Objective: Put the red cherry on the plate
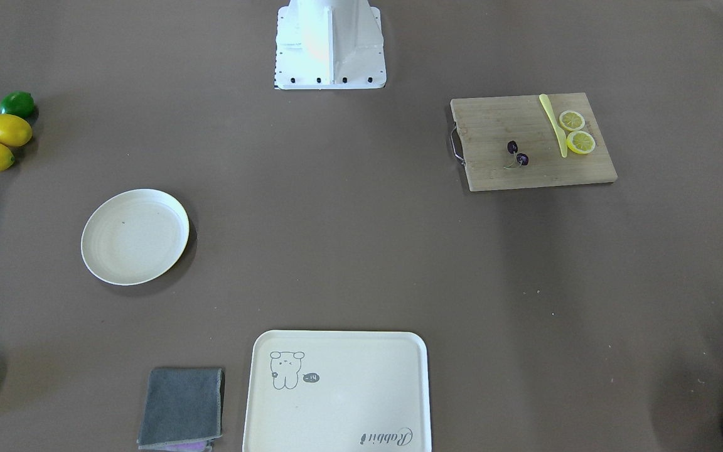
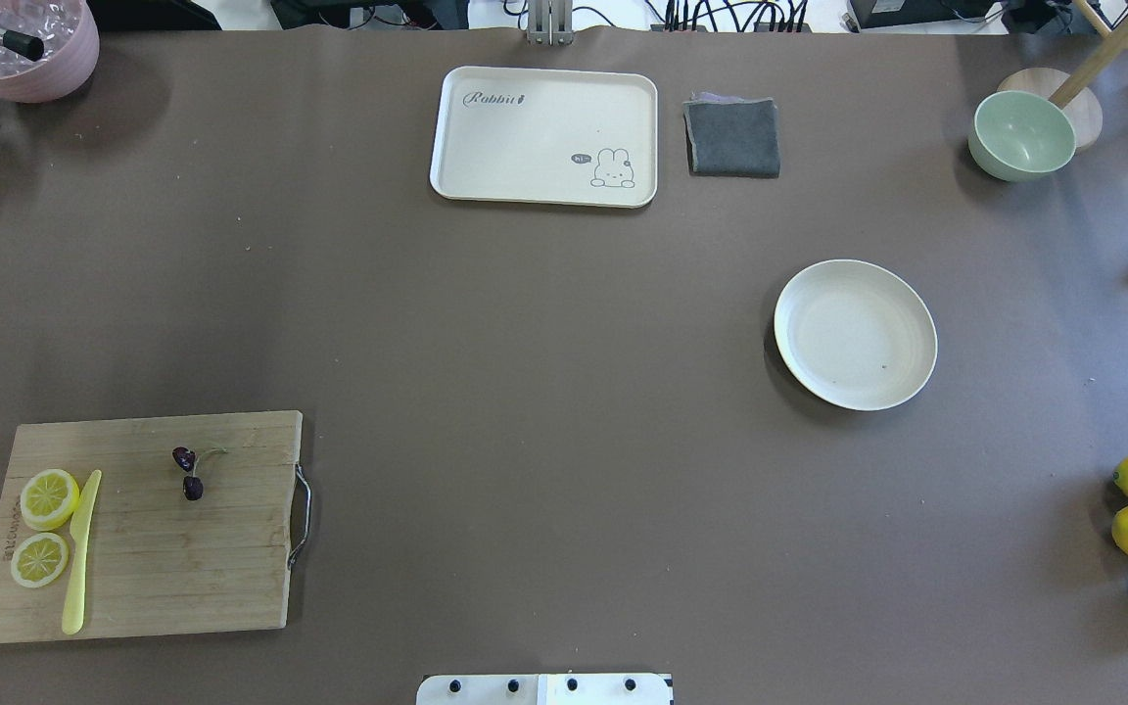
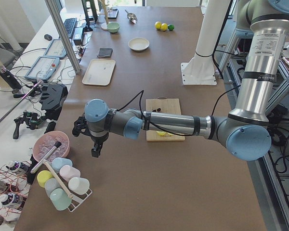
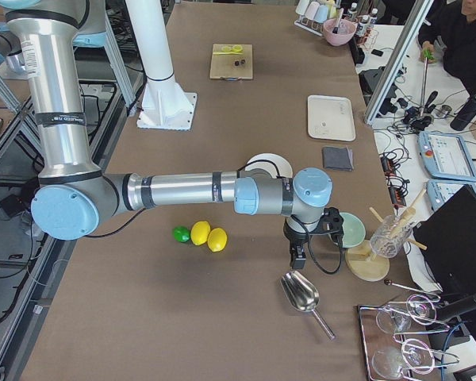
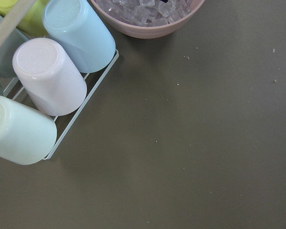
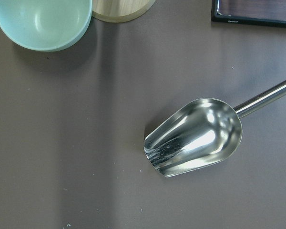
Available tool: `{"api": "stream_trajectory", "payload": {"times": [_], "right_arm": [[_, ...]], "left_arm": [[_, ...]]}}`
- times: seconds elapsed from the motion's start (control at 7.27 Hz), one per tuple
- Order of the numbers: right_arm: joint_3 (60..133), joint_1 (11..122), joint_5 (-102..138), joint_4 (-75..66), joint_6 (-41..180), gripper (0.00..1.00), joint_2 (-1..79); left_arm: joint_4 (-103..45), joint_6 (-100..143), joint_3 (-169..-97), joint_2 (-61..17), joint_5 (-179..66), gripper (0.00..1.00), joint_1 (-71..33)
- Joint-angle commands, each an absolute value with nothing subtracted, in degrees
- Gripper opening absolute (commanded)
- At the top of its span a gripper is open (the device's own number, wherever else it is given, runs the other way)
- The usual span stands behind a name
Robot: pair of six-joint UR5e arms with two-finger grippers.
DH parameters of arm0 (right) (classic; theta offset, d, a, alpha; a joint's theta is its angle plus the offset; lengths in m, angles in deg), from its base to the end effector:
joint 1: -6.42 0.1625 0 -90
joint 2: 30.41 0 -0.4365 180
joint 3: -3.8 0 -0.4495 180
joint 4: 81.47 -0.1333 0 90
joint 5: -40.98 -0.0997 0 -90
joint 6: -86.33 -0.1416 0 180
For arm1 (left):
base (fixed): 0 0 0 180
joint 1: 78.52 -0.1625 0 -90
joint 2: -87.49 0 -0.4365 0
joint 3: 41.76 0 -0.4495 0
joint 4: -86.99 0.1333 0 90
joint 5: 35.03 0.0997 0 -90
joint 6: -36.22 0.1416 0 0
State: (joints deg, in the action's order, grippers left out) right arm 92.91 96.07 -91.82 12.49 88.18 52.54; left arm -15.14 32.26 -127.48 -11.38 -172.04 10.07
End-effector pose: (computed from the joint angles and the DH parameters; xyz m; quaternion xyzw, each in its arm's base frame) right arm 0.0334 -0.6043 0.6475 0.0226 -0.3645 -0.0249 0.9306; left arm -0.0140 -0.6392 0.6216 0.1147 0.4004 0.0378 0.9083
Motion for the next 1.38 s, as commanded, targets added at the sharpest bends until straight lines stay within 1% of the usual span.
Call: {"api": "stream_trajectory", "payload": {"times": [0.0, 0.28, 0.41, 0.55, 0.83, 1.1, 1.24], "right_arm": [[92.9, 96.1, -91.8, 12.5, 88.2, 1.0, 52.6], [93.5, 96.0, -92.0, 12.4, 88.1, 1.0, 52.4], [94.3, 95.1, -92.1, 12.4, 87.3, 1.0, 52.2], [95.0, 93.6, -92.1, 8.2, 83.1, 1.0, 52.4], [94.8, 85.5, -92.3, -8.6, 62.7, 1.0, 53.0], [94.8, 77.2, -90.3, -21.0, 48.3, 1.0, 52.9], [94.9, 74.0, -88.8, -23.8, 46.7, 1.0, 52.9]], "left_arm": [[-15.1, 32.4, -127.5, -11.4, -172.0, 0.98, 10.1], [-15.4, 32.4, -128.2, -11.4, -172.3, 0.98, 10.1], [-19.3, 32.3, -129.6, -11.6, -172.1, 0.98, 10.1], [-24.2, 32.3, -129.0, -11.4, -171.8, 0.98, 9.2], [-25.3, 30.1, -129.2, -11.5, -172.0, 0.98, 8.1], [-30.1, 28.0, -128.9, -11.5, -171.8, 0.98, 7.9], [-32.1, 22.6, -126.1, -11.4, -171.9, 0.98, 7.5]]}}
